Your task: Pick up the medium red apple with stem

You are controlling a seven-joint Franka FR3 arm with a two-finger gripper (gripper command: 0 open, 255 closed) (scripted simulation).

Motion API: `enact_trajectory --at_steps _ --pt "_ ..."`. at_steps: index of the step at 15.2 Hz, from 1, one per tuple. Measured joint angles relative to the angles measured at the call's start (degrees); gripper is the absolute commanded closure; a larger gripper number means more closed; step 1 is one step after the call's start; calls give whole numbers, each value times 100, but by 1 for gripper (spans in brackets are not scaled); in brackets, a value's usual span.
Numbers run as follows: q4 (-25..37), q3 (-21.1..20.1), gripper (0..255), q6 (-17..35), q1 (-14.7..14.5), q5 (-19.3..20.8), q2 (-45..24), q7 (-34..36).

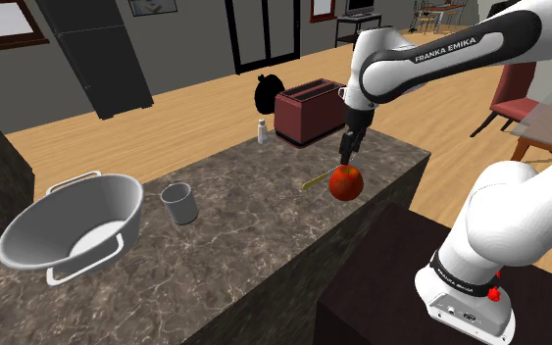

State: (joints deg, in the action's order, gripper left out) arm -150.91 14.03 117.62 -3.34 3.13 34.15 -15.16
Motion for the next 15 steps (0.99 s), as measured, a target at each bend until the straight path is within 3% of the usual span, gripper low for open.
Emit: enact_trajectory --at_steps 6,7,15 --pt "-311 62 0 476 -7 7 -164 -57" --pt "-316 68 255 493 -6 8 -176 -63" --pt "-322 73 255 514 -5 8 -182 -69"
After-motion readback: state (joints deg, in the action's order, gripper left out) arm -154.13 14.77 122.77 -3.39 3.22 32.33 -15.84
